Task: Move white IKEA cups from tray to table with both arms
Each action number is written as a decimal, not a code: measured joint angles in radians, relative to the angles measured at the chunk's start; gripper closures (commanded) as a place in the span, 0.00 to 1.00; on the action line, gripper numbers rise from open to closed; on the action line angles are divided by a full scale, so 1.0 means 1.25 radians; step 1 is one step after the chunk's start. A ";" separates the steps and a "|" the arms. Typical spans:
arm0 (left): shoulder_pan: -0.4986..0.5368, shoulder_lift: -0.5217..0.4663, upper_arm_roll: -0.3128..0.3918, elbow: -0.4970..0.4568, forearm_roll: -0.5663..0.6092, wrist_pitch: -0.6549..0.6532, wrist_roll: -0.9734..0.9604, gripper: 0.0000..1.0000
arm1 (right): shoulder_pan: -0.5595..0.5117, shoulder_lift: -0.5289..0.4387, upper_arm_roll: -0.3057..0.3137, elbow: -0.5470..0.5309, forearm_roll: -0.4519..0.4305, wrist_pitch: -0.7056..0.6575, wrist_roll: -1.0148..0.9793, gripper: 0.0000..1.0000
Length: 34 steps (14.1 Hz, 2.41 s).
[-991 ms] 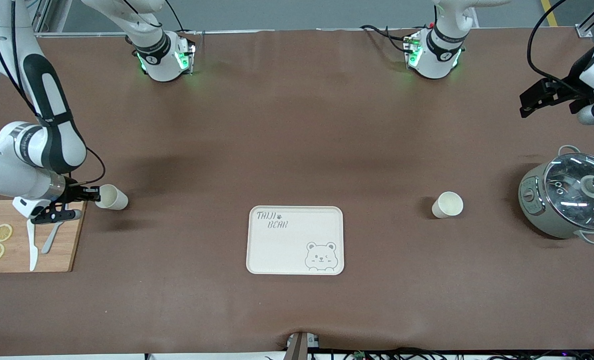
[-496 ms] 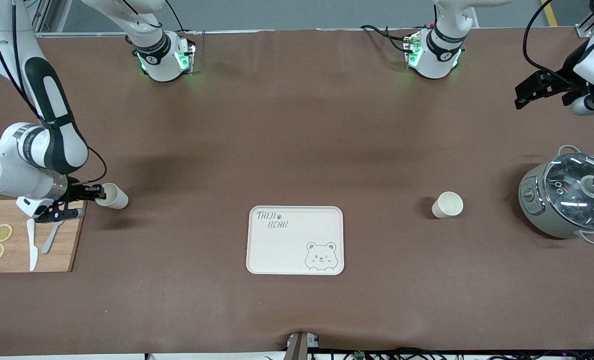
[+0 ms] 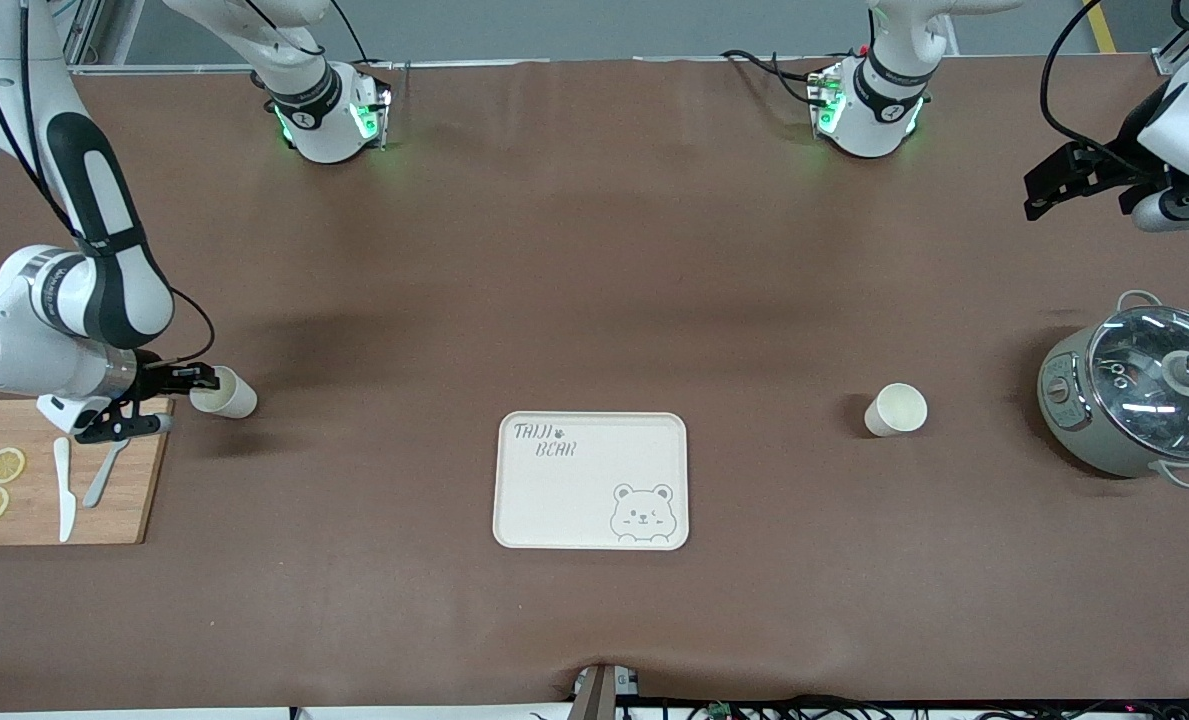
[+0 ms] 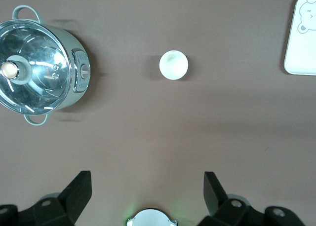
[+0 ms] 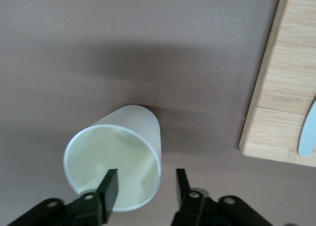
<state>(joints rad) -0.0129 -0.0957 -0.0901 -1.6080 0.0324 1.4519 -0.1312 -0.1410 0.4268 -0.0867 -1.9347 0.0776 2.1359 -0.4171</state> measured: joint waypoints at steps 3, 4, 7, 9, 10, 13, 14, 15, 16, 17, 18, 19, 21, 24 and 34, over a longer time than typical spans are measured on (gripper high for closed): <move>0.000 0.004 0.000 0.005 0.000 0.011 0.000 0.00 | 0.000 -0.006 0.003 0.068 0.000 -0.078 0.000 0.00; -0.001 0.008 0.000 0.008 0.000 0.015 0.000 0.00 | 0.000 -0.006 0.004 0.090 0.000 -0.091 0.000 0.00; -0.003 0.020 -0.001 0.011 0.000 0.030 0.000 0.00 | 0.000 -0.007 0.005 0.180 0.008 -0.146 0.000 0.00; -0.003 0.025 0.000 0.013 0.000 0.032 0.000 0.00 | 0.000 -0.008 0.007 0.280 0.060 -0.238 0.019 0.00; -0.002 0.026 0.000 0.015 0.000 0.032 0.000 0.00 | 0.001 -0.009 0.008 0.325 0.087 -0.277 0.046 0.00; -0.002 0.026 0.001 0.020 0.000 0.032 0.000 0.00 | 0.008 -0.018 0.013 0.398 0.107 -0.324 0.181 0.00; -0.002 0.026 0.000 0.021 0.000 0.032 0.000 0.00 | 0.015 -0.026 0.014 0.405 0.104 -0.337 0.216 0.00; -0.002 0.026 0.000 0.021 0.000 0.032 0.000 0.00 | 0.023 -0.040 0.015 0.411 0.095 -0.354 0.239 0.00; -0.002 0.027 0.000 0.022 0.000 0.032 0.000 0.00 | 0.031 -0.061 0.015 0.414 0.079 -0.371 0.261 0.00; -0.002 0.027 0.001 0.022 0.000 0.032 0.000 0.00 | 0.037 -0.088 0.015 0.416 0.062 -0.390 0.279 0.00; -0.002 0.028 0.001 0.023 0.000 0.032 0.000 0.00 | 0.042 -0.117 0.015 0.418 0.049 -0.419 0.288 0.00; -0.002 0.028 0.001 0.024 0.000 0.032 0.000 0.00 | 0.047 -0.149 0.015 0.418 0.042 -0.451 0.295 0.00; -0.002 0.028 0.001 0.025 0.000 0.032 0.000 0.00 | 0.053 -0.211 0.015 0.415 0.038 -0.500 0.298 0.00; -0.002 0.028 0.001 0.027 0.000 0.032 0.000 0.00 | 0.056 -0.272 0.016 0.400 0.035 -0.526 0.294 0.00; -0.003 0.045 0.000 0.027 0.000 0.046 0.000 0.00 | 0.114 -0.319 0.022 0.382 -0.052 -0.528 0.286 0.00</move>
<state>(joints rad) -0.0164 -0.0394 -0.0898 -1.5738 0.0324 1.5100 -0.1313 0.0011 0.0284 -0.0595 -1.4576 0.0120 1.4763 -0.0597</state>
